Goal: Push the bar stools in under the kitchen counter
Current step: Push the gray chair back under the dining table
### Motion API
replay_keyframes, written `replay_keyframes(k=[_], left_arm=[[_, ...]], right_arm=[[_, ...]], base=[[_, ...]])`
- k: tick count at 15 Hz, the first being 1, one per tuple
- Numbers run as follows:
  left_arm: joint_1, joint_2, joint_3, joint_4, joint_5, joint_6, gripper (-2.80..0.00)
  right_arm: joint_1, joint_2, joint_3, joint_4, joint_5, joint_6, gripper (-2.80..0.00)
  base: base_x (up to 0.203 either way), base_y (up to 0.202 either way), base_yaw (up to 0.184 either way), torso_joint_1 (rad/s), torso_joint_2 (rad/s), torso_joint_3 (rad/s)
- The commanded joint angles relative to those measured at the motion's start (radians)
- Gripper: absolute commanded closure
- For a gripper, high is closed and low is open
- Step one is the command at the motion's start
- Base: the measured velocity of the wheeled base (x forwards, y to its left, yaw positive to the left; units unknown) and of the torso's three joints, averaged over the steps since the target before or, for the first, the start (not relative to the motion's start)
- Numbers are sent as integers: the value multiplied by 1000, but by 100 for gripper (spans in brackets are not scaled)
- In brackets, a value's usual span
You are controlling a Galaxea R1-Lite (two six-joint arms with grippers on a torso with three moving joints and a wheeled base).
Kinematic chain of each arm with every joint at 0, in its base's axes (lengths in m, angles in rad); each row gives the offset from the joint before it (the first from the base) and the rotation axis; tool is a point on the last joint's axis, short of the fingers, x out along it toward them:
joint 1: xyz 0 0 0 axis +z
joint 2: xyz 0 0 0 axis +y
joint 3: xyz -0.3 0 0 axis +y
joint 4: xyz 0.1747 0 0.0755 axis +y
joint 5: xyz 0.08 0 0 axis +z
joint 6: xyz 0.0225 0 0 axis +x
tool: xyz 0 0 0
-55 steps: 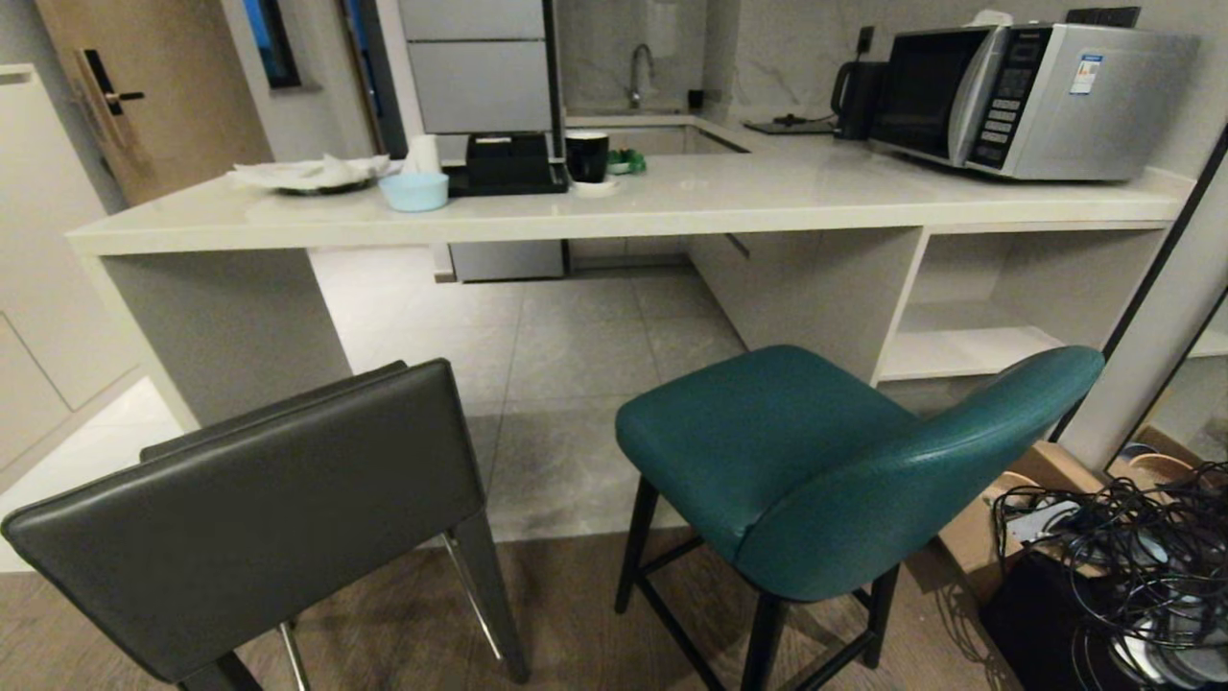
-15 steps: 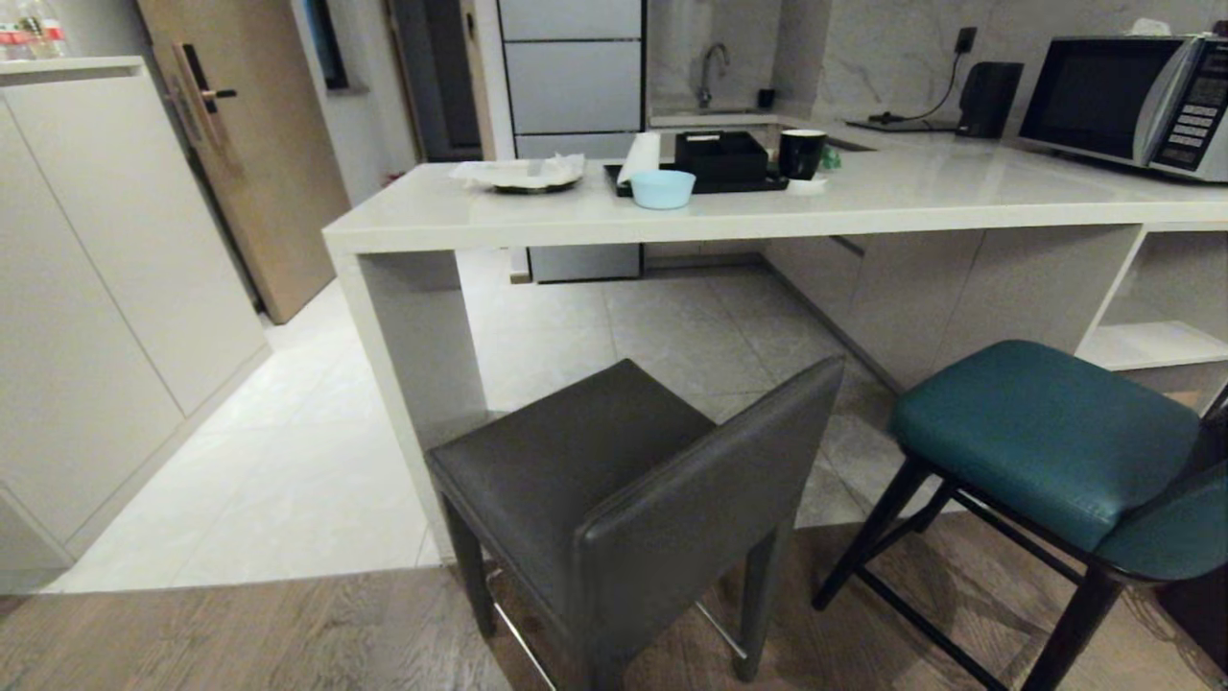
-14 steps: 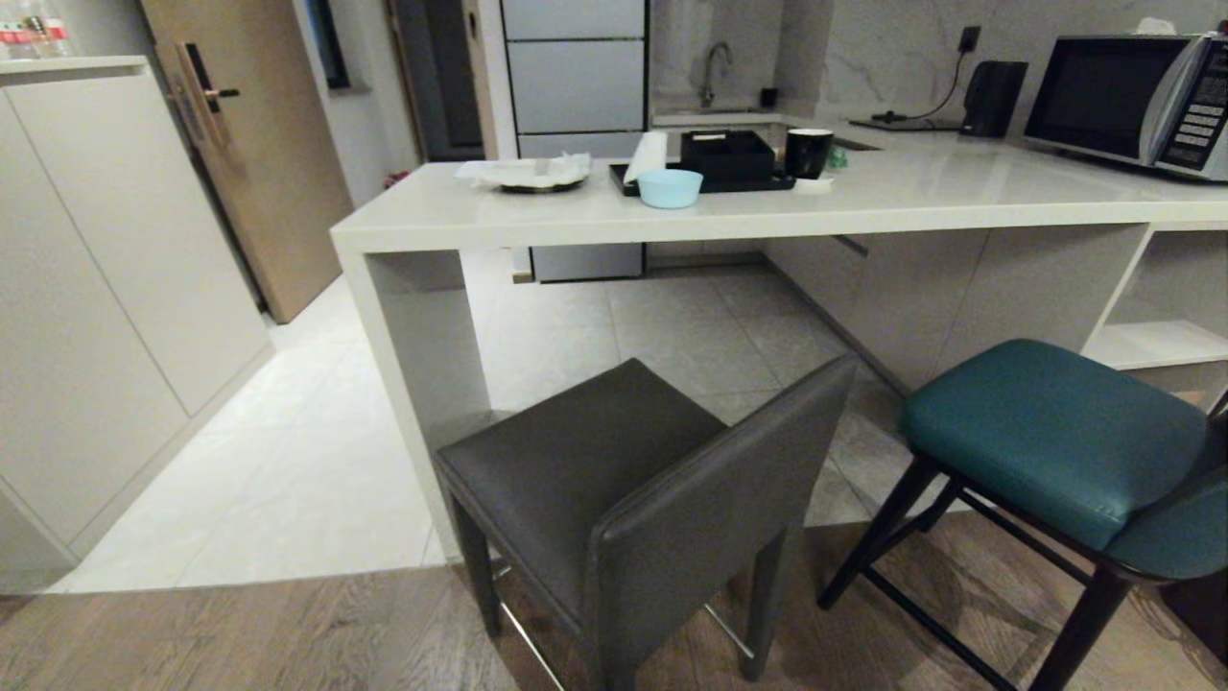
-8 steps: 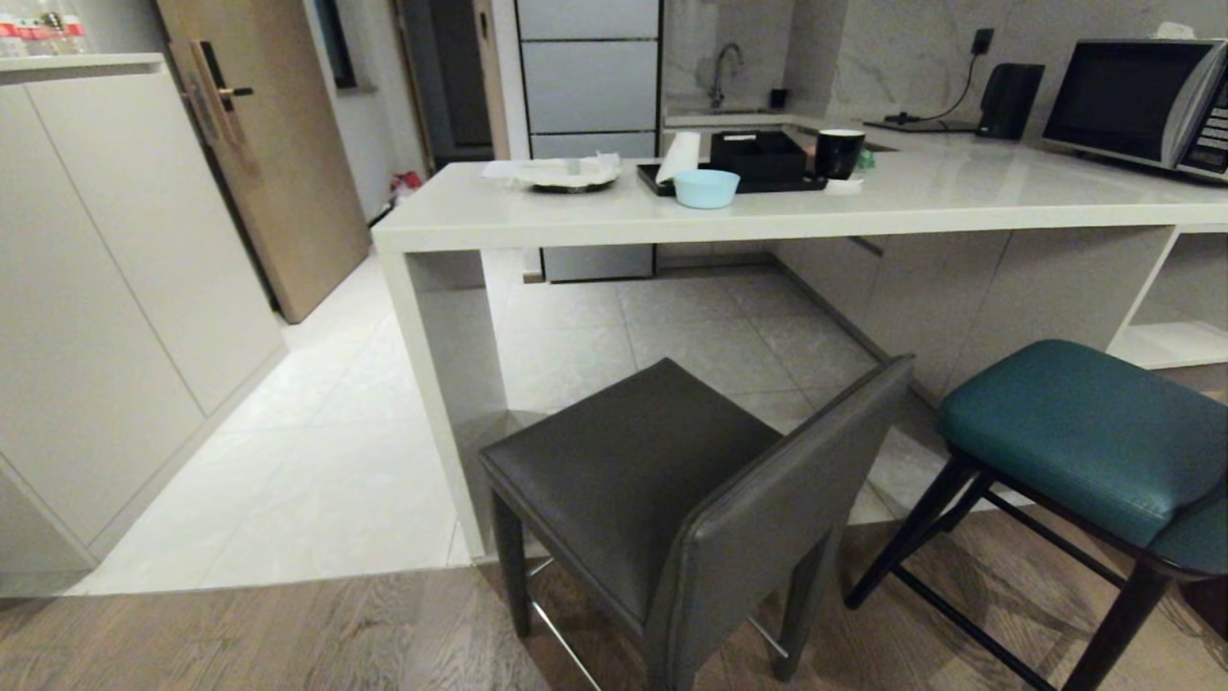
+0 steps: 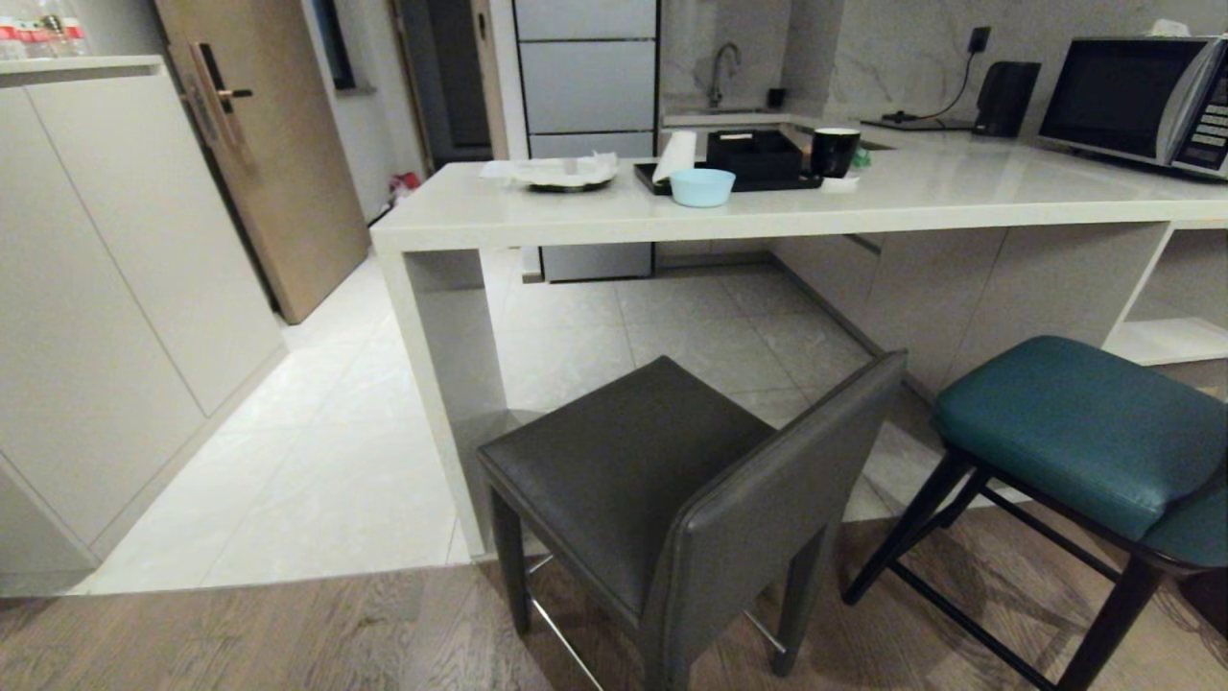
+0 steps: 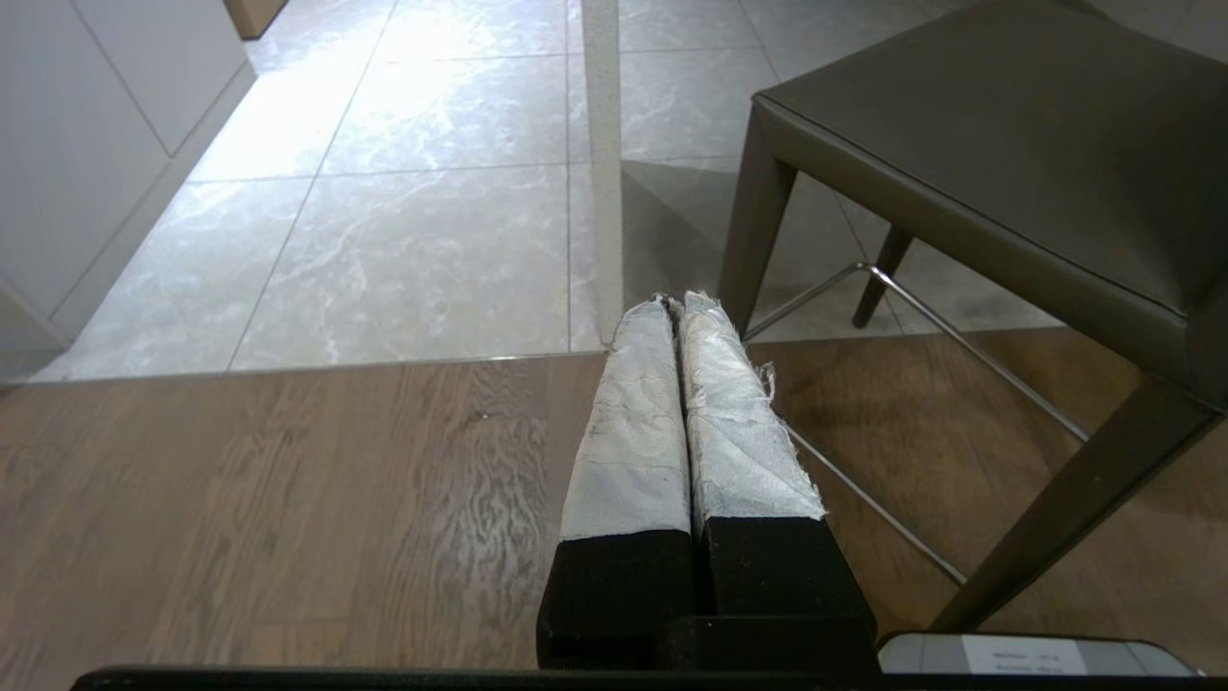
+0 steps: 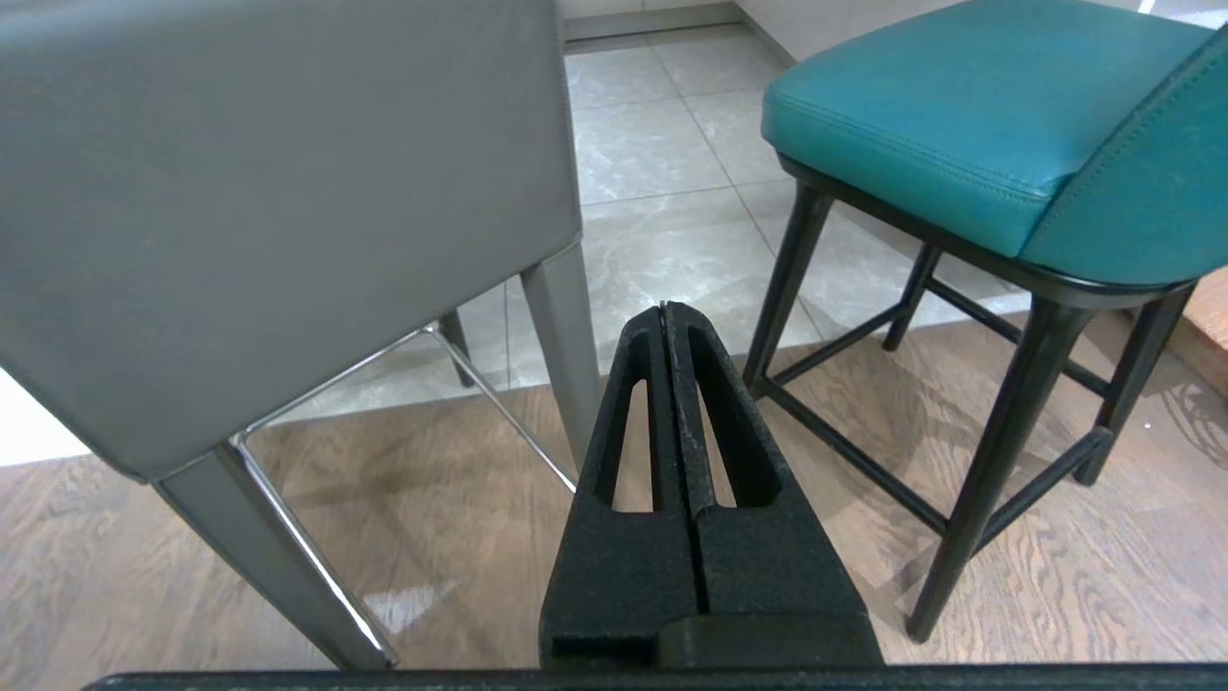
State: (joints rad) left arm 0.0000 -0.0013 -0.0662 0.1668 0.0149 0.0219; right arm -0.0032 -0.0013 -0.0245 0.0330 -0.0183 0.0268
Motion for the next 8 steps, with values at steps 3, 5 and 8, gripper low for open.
replay_keyframes(k=[3, 5, 8], left_arm=[[2, 13, -39, -7, 2, -6, 0], [2, 109, -93, -17, -24, -7, 0], [2, 335, -134, -168, -53, -6, 0]], right_arm=[[1, 2, -10, 6, 5, -52, 0], [2, 85, -60, 6, 20, -48, 0], [3, 302, -144, -61, 27, -1, 0]], base=[[0, 0, 0, 0, 0, 0], [0, 0, 0, 0, 0, 0], [0, 0, 0, 0, 0, 0]])
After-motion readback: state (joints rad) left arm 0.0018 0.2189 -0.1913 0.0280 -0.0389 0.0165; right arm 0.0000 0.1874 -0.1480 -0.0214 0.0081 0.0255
